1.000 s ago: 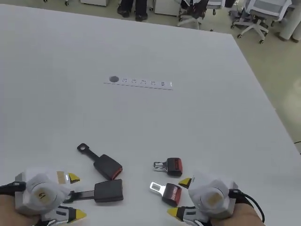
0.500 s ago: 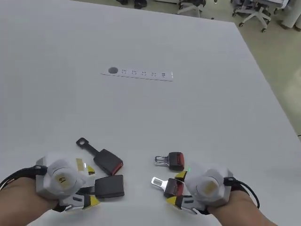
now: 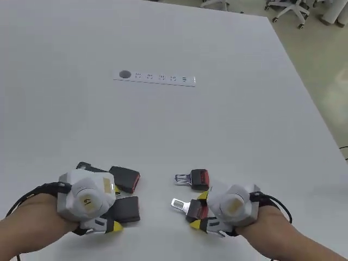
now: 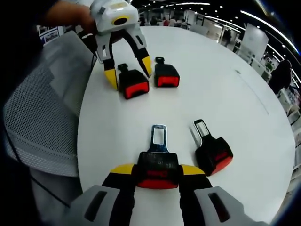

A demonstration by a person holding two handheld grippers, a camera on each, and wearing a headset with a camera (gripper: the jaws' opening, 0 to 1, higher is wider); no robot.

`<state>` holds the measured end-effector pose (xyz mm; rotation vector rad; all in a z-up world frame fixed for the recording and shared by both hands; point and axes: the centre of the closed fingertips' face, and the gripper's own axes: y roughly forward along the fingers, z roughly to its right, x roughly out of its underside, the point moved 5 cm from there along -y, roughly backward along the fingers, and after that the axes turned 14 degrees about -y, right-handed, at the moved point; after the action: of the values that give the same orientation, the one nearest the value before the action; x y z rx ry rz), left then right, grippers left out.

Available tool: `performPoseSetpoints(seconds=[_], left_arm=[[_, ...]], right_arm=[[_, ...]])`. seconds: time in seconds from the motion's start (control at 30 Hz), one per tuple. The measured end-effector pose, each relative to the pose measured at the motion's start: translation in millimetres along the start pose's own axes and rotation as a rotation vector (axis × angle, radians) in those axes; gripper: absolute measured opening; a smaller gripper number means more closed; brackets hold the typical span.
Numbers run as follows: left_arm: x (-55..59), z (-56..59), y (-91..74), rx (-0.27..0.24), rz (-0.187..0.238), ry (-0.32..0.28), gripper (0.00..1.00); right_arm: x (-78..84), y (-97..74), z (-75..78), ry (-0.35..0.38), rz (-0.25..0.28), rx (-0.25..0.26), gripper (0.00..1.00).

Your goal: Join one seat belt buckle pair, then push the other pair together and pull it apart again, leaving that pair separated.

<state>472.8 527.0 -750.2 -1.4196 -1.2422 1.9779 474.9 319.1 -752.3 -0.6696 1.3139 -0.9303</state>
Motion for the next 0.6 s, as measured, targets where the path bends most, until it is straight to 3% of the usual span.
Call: performPoseSetpoints(seconds=[0.17, 0.43, 0.6], left_arm=[[-2.3, 4.1, 2.4, 0.037, -0.012, 0.022, 0.38], [-6.7, 5.8, 3.1, 0.065, -0.033, 0.08, 0.36], [-6.9, 4.0, 4.6, 0.073, -0.048, 0.061, 0.35]], right_arm=[[-0.4, 2.5, 2.5, -0.004, 0.011, -0.034, 0.33], [-2.0, 4.3, 4.7, -0.058, 0.036, -0.077, 0.33], [-3.8, 5.8, 5.9, -0.091, 0.034, -0.1, 0.33]])
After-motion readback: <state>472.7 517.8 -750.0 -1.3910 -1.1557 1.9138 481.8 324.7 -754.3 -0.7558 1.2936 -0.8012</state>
